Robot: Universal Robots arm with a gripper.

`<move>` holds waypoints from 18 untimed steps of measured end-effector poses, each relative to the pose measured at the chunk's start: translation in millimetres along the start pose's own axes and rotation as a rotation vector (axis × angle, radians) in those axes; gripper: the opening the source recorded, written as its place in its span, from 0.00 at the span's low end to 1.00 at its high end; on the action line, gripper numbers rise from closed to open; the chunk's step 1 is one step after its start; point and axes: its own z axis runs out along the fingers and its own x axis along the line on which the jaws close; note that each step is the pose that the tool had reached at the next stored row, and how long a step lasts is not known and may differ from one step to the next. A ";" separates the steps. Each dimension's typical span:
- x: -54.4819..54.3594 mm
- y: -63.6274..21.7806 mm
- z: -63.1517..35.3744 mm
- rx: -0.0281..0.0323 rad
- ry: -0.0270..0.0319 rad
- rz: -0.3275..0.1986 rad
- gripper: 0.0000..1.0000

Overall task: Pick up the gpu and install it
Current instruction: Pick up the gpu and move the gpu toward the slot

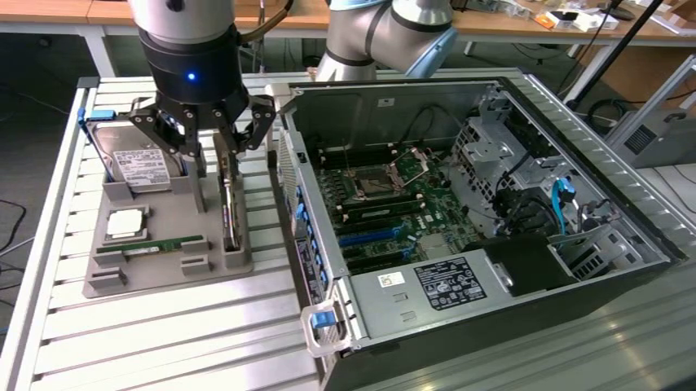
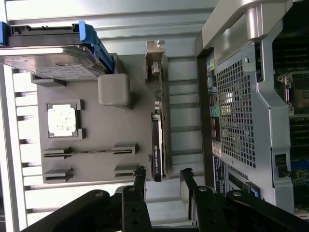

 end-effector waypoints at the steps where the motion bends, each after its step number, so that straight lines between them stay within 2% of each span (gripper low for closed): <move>1: 0.0 0.0 0.2 0.0001 0.0000 0.000 0.42; 18: 0.1 -0.2 4.7 0.0011 -0.0001 0.000 0.42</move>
